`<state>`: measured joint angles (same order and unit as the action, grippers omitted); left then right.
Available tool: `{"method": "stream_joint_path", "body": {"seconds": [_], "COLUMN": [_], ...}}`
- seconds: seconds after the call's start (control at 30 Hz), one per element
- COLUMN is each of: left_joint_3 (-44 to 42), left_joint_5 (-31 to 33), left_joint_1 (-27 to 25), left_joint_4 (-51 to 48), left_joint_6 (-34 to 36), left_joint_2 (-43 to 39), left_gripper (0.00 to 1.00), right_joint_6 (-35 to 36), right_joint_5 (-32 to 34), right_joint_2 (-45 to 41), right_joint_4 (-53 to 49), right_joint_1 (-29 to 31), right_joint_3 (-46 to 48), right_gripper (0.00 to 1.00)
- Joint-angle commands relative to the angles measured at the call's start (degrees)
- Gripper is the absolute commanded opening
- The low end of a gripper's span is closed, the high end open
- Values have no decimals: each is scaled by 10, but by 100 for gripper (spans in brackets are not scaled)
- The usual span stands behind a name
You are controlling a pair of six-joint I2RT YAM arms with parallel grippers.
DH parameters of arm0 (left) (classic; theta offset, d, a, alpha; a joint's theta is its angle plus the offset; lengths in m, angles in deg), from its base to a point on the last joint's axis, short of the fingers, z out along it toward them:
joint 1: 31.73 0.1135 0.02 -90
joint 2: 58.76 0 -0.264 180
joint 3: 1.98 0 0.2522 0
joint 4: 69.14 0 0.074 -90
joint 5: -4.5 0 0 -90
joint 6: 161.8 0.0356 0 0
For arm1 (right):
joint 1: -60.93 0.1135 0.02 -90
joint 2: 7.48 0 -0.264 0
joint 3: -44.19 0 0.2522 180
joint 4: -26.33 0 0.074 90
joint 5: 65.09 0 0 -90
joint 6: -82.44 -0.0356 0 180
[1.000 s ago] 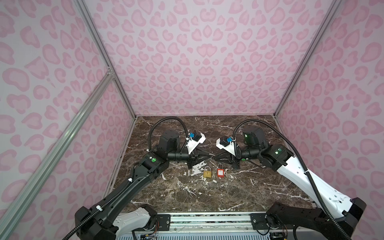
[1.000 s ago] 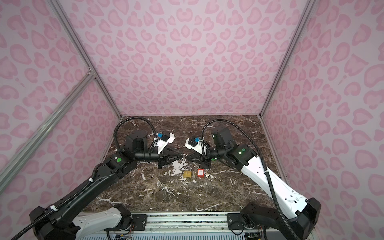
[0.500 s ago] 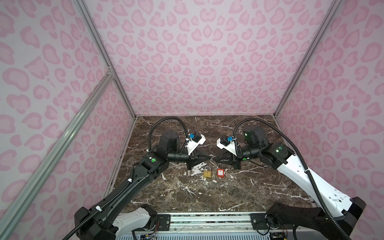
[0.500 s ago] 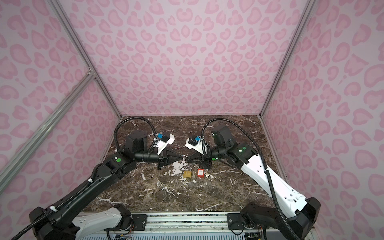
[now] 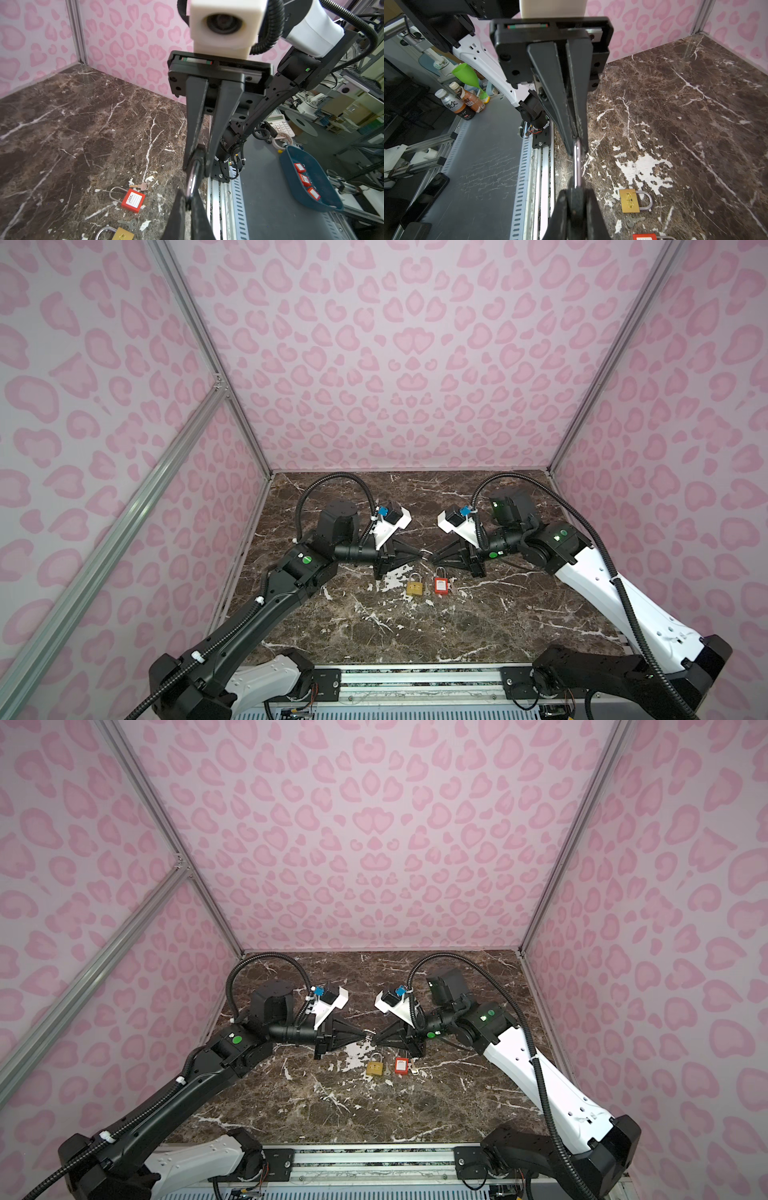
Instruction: Lock with the key
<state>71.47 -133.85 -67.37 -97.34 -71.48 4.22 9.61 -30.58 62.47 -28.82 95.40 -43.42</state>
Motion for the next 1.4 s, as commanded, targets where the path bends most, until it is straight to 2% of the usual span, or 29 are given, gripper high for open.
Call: {"method": "stream_joint_path", "body": {"seconds": [0.0,0.13,0.3,0.5,0.7,1.07,1.23,1.37], "left_joint_3": [-12,-12,-10,-11,-15,5,7,9], "left_joint_5": [62,54,30,19,28,17,-6,-2], "left_joint_1": [1,0,-6,-15,-33,-36,-57,-39], "left_joint_4": [3,4,3,-2,10,-3,54,31], "left_joint_6": [29,24,-7,-18,-17,-10,-56,-30], "left_joint_2": [-20,-22,-7,-5,3,10,42,16], "left_gripper": [4,4,4,4,3,4,4,4], "right_joint_6": [-8,-10,-3,1,-24,28,-34,-16], "right_joint_5": [-71,-65,7,36,3,4,-11,-7], "right_joint_2": [2,6,-11,-22,-22,-12,-3,-2], "right_joint_4": [39,49,92,124,145,55,171,142], "right_joint_1": [-2,-1,11,11,12,8,36,23], "right_joint_3": [-5,-1,14,20,17,-8,22,8], "right_gripper": [0,0,0,0,0,0,0,0]}}
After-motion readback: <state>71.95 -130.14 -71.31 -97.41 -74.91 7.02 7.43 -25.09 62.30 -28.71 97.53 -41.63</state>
